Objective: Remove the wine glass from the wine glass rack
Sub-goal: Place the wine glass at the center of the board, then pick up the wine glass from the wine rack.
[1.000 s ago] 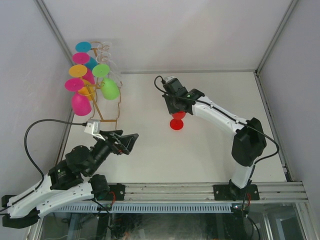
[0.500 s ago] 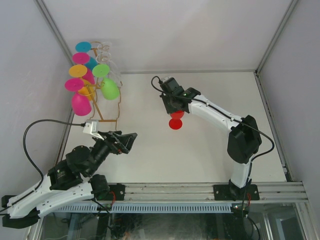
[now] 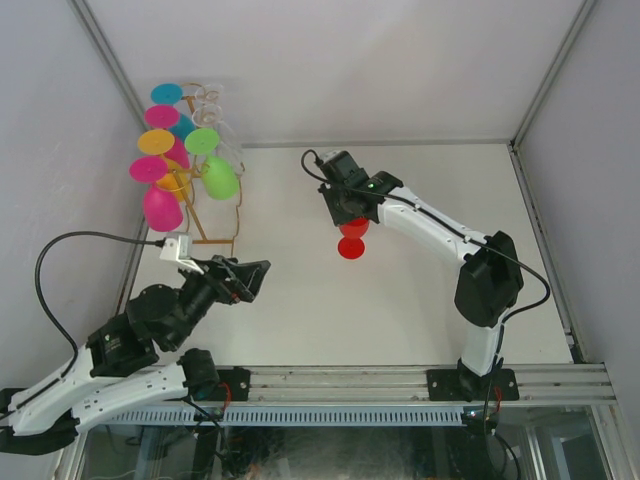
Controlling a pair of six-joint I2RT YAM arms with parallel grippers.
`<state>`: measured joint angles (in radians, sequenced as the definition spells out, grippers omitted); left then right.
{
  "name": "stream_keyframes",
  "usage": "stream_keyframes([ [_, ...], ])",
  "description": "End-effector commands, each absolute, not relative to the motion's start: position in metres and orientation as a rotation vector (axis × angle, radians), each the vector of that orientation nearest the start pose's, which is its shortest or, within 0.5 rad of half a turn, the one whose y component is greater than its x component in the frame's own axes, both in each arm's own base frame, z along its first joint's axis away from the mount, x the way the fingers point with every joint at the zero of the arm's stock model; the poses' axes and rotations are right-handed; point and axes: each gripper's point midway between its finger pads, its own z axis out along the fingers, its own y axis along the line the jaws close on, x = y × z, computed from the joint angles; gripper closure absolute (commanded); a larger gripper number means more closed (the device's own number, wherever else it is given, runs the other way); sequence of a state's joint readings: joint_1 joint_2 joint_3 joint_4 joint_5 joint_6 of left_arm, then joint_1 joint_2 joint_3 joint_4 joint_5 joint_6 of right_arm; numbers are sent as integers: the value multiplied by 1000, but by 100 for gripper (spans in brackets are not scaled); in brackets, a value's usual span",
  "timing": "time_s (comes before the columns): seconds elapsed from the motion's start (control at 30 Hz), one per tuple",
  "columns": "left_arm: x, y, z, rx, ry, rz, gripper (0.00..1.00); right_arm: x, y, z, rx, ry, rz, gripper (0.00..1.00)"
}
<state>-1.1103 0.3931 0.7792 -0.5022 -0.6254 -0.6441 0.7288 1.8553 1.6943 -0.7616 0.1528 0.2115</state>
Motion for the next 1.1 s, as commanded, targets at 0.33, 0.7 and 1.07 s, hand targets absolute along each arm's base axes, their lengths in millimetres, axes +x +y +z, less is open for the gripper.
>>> stream_keyframes([
  [0.33, 160, -136, 343, 42, 1757, -699, 0, 353, 298, 225, -603, 2328, 267, 80],
  [0.7, 196, -113, 410, 42, 1770, -560, 0, 298, 269, 324, -425, 2103, 535, 52],
  [1.07, 267, -97, 432, -116, 1813, -587, 0, 218, 246, 337, -221, 1978, 948, 29],
])
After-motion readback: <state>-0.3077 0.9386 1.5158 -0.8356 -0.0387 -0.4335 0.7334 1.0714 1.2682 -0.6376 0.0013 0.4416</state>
